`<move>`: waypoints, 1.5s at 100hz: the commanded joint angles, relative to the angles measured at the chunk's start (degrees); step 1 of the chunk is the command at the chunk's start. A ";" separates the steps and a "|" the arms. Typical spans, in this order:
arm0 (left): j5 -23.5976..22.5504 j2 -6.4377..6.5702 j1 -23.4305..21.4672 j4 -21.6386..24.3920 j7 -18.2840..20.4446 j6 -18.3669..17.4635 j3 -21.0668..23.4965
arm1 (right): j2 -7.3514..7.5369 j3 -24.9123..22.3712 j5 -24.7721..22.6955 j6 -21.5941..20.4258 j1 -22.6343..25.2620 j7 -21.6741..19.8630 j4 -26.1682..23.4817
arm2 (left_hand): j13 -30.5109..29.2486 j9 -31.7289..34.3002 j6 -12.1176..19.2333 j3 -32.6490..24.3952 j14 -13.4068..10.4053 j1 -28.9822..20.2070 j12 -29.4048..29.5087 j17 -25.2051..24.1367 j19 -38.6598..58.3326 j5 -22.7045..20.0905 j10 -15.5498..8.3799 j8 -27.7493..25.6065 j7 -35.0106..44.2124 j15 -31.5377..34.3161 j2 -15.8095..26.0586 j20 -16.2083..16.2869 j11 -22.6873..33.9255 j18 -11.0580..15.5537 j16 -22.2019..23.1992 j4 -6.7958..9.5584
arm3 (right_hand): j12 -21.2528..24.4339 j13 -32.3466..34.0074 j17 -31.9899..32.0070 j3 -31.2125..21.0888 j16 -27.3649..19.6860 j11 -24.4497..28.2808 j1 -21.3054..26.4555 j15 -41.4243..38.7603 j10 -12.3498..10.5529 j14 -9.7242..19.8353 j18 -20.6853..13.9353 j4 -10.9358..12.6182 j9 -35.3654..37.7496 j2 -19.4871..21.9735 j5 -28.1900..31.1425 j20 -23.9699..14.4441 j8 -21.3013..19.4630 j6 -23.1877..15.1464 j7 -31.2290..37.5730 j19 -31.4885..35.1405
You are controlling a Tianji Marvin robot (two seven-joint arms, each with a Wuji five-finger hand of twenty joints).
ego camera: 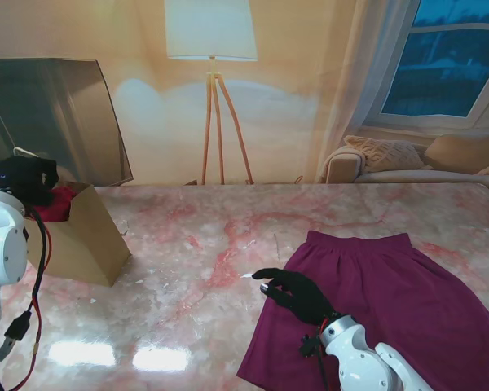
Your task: Fold the socks and the shorts into the kraft paper bag
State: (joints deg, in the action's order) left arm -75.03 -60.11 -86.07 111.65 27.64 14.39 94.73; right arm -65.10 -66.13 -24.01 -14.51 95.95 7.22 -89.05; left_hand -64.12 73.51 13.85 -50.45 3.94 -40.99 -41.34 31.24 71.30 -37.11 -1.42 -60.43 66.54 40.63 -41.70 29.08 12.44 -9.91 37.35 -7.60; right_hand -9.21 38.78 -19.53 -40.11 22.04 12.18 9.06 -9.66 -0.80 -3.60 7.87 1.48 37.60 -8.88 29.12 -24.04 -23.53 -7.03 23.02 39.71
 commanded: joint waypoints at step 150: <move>15.91 -1.62 -8.84 14.69 -14.76 1.12 -1.36 | 0.18 -1.70 -2.34 0.19 1.34 -0.41 -2.48 | 30.92 -30.20 -14.93 11.40 2.52 13.52 23.52 -22.55 -30.21 -1.78 6.15 40.23 -44.11 -26.27 17.73 -6.85 -1.71 2.44 -13.74 4.15 | -0.56 0.63 -0.16 1.75 1.29 0.58 0.76 -1.14 -0.07 -0.29 -0.11 -2.30 0.87 0.86 -1.00 -2.12 -0.35 -1.80 0.29 1.46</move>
State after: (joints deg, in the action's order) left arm -58.25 -61.02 -93.45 124.71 13.64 16.14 94.32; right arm -65.11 -67.60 -25.87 -14.59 96.67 7.14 -90.29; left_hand -34.99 44.94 -0.05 -39.97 6.16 -28.89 -18.36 9.27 41.50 -38.22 3.13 -20.92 23.77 15.50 -25.48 22.89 11.76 -8.54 24.28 -5.88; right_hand -9.21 38.78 -19.53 -40.09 22.05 12.18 9.06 -9.70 -0.80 -3.67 7.87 1.48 37.60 -8.88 29.12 -24.07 -23.53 -7.03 23.02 39.71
